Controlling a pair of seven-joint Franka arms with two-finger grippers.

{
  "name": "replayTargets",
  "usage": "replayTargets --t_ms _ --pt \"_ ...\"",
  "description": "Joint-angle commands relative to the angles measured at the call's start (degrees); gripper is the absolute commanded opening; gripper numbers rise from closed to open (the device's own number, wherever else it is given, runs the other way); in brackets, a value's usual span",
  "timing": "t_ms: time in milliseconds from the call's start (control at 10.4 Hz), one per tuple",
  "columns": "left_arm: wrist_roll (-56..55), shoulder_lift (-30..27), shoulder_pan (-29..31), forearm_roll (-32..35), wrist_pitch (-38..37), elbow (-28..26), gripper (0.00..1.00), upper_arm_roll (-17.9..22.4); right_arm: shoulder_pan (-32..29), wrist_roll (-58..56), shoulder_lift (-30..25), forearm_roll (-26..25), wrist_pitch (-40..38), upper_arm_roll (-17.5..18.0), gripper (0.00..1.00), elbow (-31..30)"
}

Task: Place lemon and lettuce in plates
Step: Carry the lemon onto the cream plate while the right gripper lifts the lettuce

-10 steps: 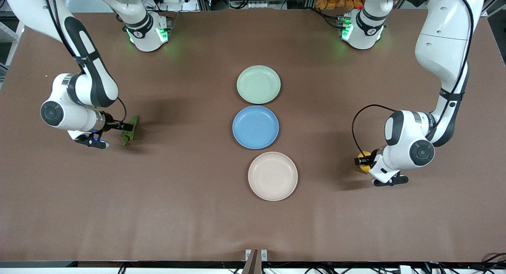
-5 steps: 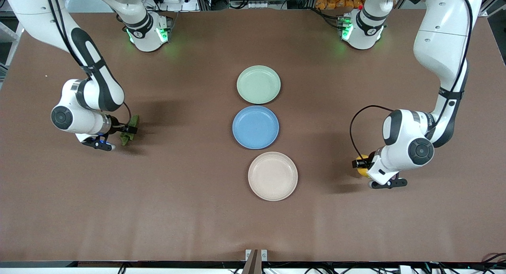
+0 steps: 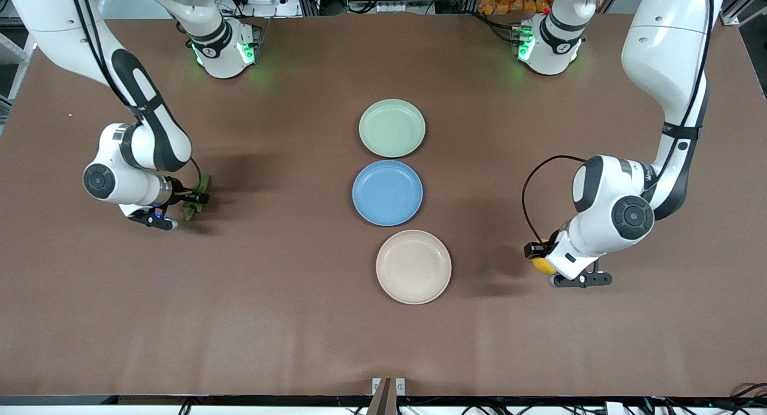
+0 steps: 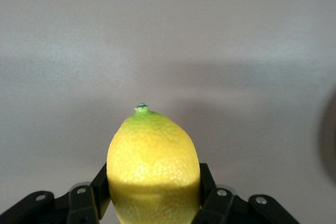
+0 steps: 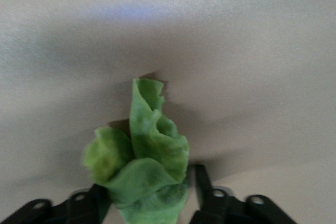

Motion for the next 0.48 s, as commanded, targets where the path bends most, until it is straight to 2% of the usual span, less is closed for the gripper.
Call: replayTargets --t_ms 0,96,384 --pt "-5.0 -1.0 -1.1 0.2 0.1 -0.2 0.00 -1.0 1.3 4.5 0.4 0.4 -1.6 -0.1 0.05 0.9" --pt "-7.8 -0.9 -2.7 0.1 0.1 0.1 0.00 -1.2 2.2 6.0 0.3 0.3 -3.0 -0.1 0.00 1.5" --pt "-17.6 -0.7 -7.1 0.1 0.2 1.8 0.00 -1.2 2.1 5.9 0.3 0.3 -8.4 -0.1 0.00 4.5"
